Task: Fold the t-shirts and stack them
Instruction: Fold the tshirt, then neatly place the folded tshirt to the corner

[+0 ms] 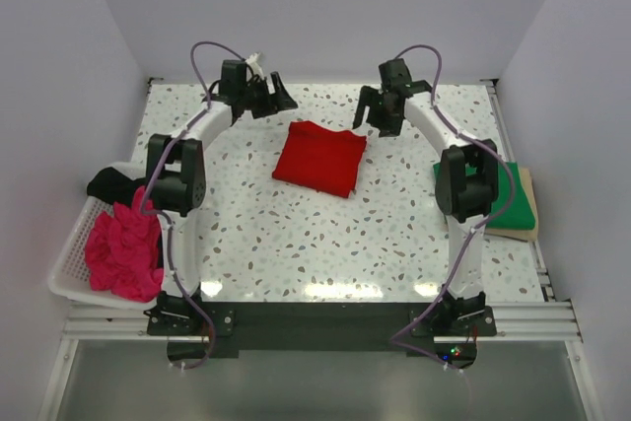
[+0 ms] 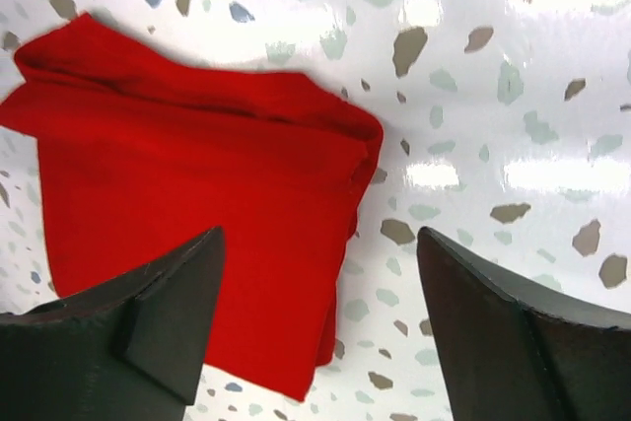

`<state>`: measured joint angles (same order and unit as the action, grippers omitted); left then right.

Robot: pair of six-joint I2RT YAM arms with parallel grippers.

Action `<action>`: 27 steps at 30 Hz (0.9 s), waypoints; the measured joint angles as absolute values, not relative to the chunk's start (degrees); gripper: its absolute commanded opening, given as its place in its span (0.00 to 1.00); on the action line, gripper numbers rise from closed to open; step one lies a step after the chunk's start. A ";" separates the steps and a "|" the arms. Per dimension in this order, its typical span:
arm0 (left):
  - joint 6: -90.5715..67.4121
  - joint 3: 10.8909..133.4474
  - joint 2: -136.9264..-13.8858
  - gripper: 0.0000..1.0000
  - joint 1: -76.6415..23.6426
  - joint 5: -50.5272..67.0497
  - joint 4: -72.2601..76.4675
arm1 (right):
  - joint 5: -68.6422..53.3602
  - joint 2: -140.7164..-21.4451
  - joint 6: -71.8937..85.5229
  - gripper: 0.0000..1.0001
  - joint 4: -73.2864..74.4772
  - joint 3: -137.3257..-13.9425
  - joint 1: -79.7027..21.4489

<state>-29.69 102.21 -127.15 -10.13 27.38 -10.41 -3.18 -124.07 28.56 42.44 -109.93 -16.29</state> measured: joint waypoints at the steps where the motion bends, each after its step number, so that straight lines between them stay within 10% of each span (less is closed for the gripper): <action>1: -29.32 102.15 -127.02 0.81 -10.11 27.46 -9.76 | -3.86 -124.01 28.40 0.83 41.67 -109.84 -15.84; 17: -22.44 87.66 -124.73 0.69 -10.09 29.61 -11.49 | -22.48 -116.38 32.14 0.84 22.87 -80.25 -14.28; 27: -21.30 85.34 -124.33 0.31 -10.15 30.85 -11.62 | -27.59 -114.65 35.62 0.84 13.02 -73.84 -14.11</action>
